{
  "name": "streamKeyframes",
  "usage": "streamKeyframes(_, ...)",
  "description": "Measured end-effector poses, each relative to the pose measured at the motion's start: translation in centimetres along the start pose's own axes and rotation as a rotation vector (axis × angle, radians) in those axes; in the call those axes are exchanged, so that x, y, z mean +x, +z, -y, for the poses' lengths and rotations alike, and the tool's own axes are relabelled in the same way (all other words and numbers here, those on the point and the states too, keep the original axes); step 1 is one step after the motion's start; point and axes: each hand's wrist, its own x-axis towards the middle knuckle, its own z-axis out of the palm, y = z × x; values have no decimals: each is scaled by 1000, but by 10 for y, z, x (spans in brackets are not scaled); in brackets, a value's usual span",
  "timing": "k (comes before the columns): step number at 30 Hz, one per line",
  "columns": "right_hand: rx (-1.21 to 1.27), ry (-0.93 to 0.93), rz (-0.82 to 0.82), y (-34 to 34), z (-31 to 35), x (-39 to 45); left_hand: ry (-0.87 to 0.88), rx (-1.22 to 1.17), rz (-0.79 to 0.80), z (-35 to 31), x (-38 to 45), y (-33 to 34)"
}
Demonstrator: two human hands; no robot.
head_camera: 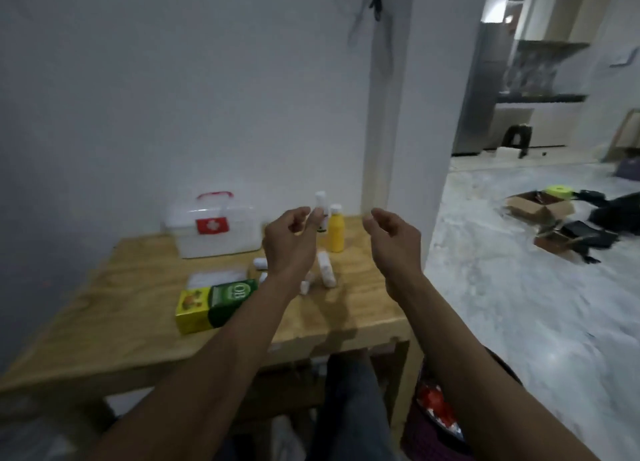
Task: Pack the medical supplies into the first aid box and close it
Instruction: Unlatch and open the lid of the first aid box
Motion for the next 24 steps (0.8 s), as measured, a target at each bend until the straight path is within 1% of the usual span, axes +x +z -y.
streamKeyframes(7,7,-5,191,78,-10,0,-30,102,-170,27,27,-73)
streamKeyframes(12,13,-1,263,129,-10,8,-12,175,-248,47,57,-110)
streamKeyframes(16,-70,-13,281,169,-18,23,-19,225,-284,66,89,-134)
streamKeyframes(21,-52,62,270,217,-27,41,-33,282,-339,93,136,-153)
streamKeyframes(24,-80,69,258,242,-33,53,-92,289,-318,105,163,-159)
